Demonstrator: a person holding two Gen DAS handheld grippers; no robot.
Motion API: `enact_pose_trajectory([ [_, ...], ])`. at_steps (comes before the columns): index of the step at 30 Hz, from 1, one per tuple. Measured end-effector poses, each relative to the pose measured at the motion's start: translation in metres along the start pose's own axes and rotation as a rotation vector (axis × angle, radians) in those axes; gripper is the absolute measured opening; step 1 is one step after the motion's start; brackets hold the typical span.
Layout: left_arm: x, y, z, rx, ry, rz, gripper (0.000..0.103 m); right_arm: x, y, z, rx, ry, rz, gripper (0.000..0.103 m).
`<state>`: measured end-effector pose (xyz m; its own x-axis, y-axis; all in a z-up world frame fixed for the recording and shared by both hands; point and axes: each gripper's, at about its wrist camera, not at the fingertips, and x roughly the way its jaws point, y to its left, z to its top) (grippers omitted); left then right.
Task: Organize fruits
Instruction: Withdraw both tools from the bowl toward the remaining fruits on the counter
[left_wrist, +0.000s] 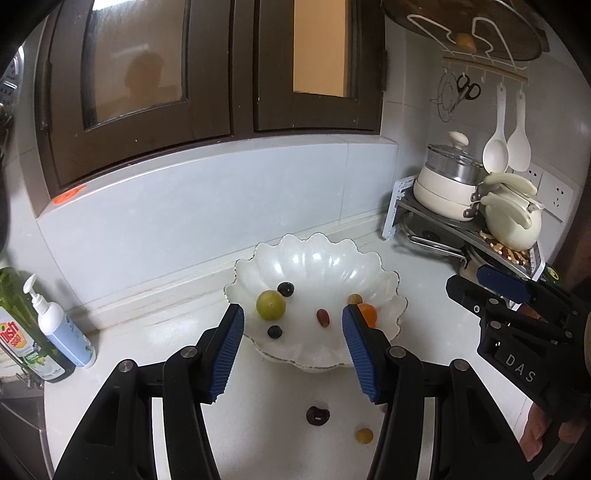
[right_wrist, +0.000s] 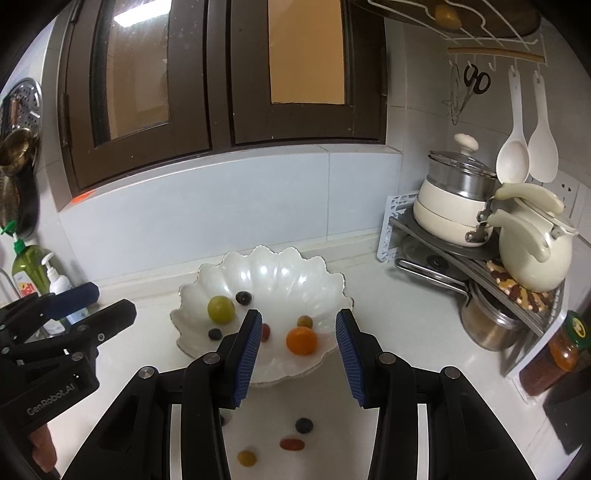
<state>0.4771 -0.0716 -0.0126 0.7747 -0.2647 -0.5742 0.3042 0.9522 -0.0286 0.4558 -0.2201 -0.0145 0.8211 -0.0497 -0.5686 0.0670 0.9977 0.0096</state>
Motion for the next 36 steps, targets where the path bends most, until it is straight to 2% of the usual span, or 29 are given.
enact_pose_trajectory([
  [10,-0.016,0.001,-0.021,0.001,0.003,-0.006,0.057,-0.015,0.004,-0.023,0.027,0.008,0.031,0.043],
  [18,-0.020,0.003,-0.041,0.015,0.016,-0.012,0.057,-0.022,0.009,-0.043,0.035,0.017,0.023,0.043],
  [28,-0.017,0.005,-0.063,0.029,0.041,-0.017,0.057,-0.025,0.017,-0.066,0.026,0.017,0.011,0.043],
  [36,-0.012,0.004,-0.076,0.055,0.068,-0.022,0.057,-0.020,0.018,-0.083,0.044,0.051,0.006,0.043],
])
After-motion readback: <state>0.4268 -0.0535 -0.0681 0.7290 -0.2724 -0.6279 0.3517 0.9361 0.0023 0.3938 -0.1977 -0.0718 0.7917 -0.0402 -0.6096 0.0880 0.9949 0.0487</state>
